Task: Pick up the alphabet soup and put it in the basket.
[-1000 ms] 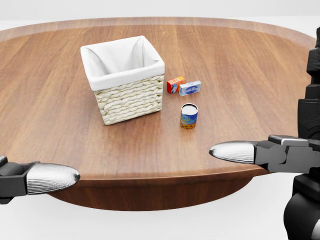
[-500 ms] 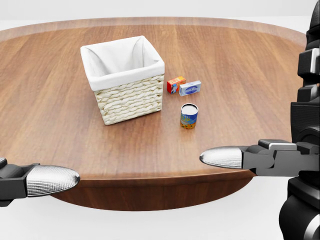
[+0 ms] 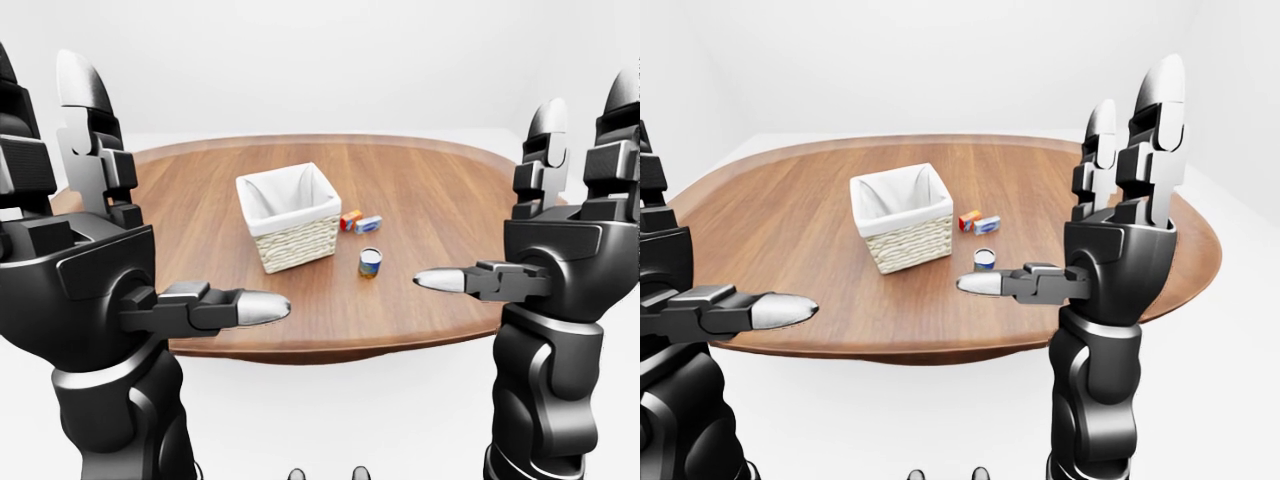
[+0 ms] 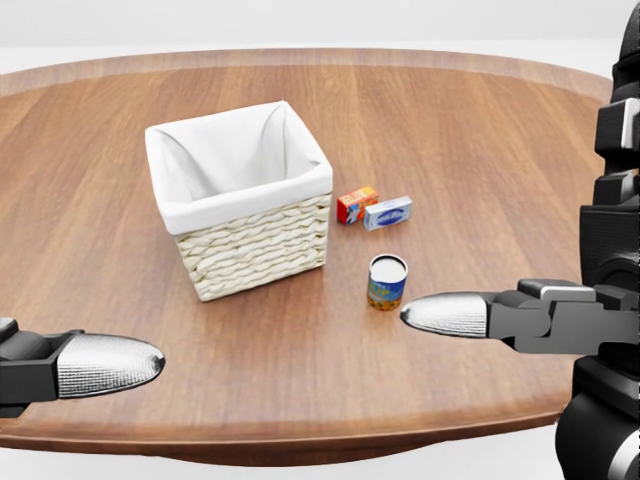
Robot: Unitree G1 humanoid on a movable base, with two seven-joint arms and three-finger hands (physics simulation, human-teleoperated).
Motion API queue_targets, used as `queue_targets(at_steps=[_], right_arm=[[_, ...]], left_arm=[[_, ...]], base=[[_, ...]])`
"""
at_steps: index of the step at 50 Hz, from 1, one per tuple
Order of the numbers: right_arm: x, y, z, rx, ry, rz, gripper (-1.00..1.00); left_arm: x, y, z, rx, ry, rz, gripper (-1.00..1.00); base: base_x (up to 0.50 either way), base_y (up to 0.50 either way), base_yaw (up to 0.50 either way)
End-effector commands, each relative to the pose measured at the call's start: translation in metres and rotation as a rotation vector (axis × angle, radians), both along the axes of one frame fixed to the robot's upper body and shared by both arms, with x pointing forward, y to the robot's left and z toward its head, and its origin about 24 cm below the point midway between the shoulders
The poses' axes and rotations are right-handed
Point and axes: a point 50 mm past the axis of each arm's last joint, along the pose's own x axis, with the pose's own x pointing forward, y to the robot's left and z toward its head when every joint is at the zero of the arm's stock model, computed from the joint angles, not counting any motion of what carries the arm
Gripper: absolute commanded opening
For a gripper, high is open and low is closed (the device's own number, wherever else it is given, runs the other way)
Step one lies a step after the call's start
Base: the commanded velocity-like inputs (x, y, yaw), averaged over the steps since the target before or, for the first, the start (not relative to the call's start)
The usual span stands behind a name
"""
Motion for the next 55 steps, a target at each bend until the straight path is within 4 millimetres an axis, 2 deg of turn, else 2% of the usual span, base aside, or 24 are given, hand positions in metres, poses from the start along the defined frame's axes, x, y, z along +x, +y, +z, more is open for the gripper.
queue_targets(at_steps=[1,9,21,29,47,49,50,51,55], right_arm=[[0.003,0.002,-0.007,-0.011,0.038,0.010,1.00],[0.002,0.000,-0.004,0.020,0.021,0.017,1.00],[0.006,0.002,-0.012,-0.016,0.065,0.004,1.00],[-0.001,0.004,-0.003,-0.016,0.010,0.008,1.00],[0.002,0.005,-0.009,-0.003,0.047,0.008,1.00],[0.004,0.004,-0.011,0.004,0.059,0.006,1.00],[0.019,0.001,-0.026,-0.011,0.150,-0.068,1.00],[0.021,0.001,-0.028,-0.031,0.162,-0.088,1.00],[0.017,-0.007,-0.016,0.005,0.102,-0.075,1.00]], left_arm=[[0.000,-0.001,0.001,0.000,-0.004,-0.007,1.00],[0.000,0.001,0.001,-0.014,-0.006,-0.010,1.00],[0.001,0.000,0.000,-0.008,0.003,-0.009,1.00],[-0.003,-0.001,0.002,-0.007,-0.015,-0.015,1.00],[0.000,-0.001,-0.002,-0.006,0.009,-0.015,1.00],[0.001,-0.002,-0.002,-0.005,0.011,-0.015,1.00],[0.002,0.002,-0.002,-0.018,0.013,-0.007,1.00],[0.000,0.003,0.000,-0.025,0.000,-0.009,1.00],[0.000,0.003,0.000,-0.028,0.000,-0.005,1.00]], base=[[0.50,0.00,0.00],[0.50,0.00,0.00],[0.50,0.00,0.00],[0.50,0.00,0.00],[0.50,0.00,0.00],[0.50,0.00,0.00],[0.00,0.00,0.00],[0.00,0.00,0.00],[0.00,0.00,0.00]])
